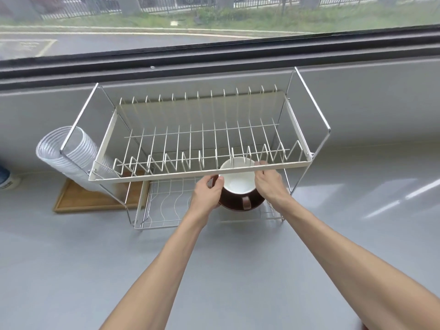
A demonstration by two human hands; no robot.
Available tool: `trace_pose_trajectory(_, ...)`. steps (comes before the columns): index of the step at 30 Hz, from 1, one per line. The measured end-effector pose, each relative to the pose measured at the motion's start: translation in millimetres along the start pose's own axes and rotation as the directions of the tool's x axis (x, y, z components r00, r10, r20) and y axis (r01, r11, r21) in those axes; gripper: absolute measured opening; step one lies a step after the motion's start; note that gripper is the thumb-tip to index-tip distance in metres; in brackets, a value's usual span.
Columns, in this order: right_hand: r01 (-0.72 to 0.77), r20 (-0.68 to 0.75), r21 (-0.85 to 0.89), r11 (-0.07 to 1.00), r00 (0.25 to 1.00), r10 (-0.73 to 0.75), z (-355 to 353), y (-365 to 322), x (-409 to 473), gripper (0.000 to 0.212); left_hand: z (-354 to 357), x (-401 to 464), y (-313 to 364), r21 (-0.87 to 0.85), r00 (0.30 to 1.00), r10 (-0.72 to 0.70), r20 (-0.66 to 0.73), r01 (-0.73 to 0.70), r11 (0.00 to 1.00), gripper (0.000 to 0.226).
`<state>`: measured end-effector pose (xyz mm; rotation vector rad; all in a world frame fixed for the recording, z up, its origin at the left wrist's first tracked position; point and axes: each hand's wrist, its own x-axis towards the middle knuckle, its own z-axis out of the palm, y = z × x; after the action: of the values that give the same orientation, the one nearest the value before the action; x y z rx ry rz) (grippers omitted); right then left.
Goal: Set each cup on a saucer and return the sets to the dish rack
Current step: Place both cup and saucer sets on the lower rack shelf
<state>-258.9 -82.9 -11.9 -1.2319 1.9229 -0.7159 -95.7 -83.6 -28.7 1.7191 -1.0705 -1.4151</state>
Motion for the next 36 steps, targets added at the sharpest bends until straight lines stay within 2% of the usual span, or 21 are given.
trace_pose_trajectory(3,0.033,-0.027,-0.014,0.999,0.999,-0.033,3.0,0.7,12.6,0.025,5.1,11.4,3.9,-0.014,1.000,-0.030,0.007,0.031,0.999,0.025)
trace_pose_trajectory(6,0.070,-0.031,-0.059,0.996,0.997,-0.072,3.2,-2.1,20.6,0.031,8.7,19.1,5.9,-0.036,0.998,-0.034,0.047,0.036,0.999,0.035)
trace_pose_trajectory(7,0.075,-0.027,-0.067,0.995,0.997,-0.077,3.4,-2.3,23.0,0.033,10.2,21.9,5.7,-0.048,0.998,-0.040,0.056,0.042,0.998,0.033)
trace_pose_trajectory(9,0.061,-0.031,-0.054,0.997,0.998,-0.062,4.3,-2.3,27.1,0.040,11.6,26.7,5.7,-0.066,0.998,-0.035,0.057,0.039,0.997,0.009)
trace_pose_trajectory(10,0.048,-0.031,-0.042,0.998,0.998,-0.049,5.1,-1.7,29.1,0.041,12.4,28.6,6.0,-0.073,0.998,-0.032,0.053,0.036,0.997,0.005)
trace_pose_trajectory(12,0.036,-0.044,-0.016,0.999,0.998,-0.037,6.6,0.7,32.9,0.044,14.6,32.1,6.6,-0.054,0.998,-0.027,0.054,0.030,0.998,0.012)
trace_pose_trajectory(17,0.011,-0.059,0.010,1.000,0.998,-0.010,8.2,5.0,40.3,0.046,17.5,37.5,9.7,-0.046,0.998,-0.025,0.066,0.028,0.999,0.006)
trace_pose_trajectory(19,-0.003,-0.049,-0.054,0.999,0.999,0.001,11.2,9.6,47.8,0.040,19.1,39.0,11.3,-0.030,0.996,-0.009,0.084,0.011,0.999,0.013)
trace_pose_trajectory(21,-0.042,0.007,-0.164,0.986,0.999,0.044,15.9,15.9,54.6,0.036,20.2,40.1,13.7,-0.034,0.996,0.005,0.093,-0.002,0.999,0.010)
trace_pose_trajectory(23,-0.086,0.057,-0.230,0.969,0.993,0.101,18.6,19.8,59.4,0.046,21.0,40.7,16.3,-0.032,0.996,0.017,0.087,-0.015,0.999,0.018)
trace_pose_trajectory(25,-0.072,0.047,-0.239,0.968,0.995,0.086,18.2,21.7,63.4,0.047,21.3,40.7,18.8,-0.033,0.997,0.021,0.077,-0.018,0.999,0.020)
trace_pose_trajectory(27,-0.058,-0.018,-0.167,0.984,0.998,0.055,16.0,21.8,65.4,0.038,22.5,41.3,19.6,-0.040,0.997,0.016,0.075,-0.013,0.999,0.022)
trace_pose_trajectory(30,-0.042,-0.077,-0.026,0.999,0.996,0.040,13.4,17.5,62.9,0.038,22.9,42.3,21.2,-0.031,0.997,0.025,0.072,-0.023,0.999,0.022)
trace_pose_trajectory(36,-0.033,-0.056,-0.075,0.997,0.998,0.028,14.3,17.4,66.9,0.035,22.3,42.0,26.2,-0.001,0.999,0.007,0.047,-0.007,1.000,0.015)
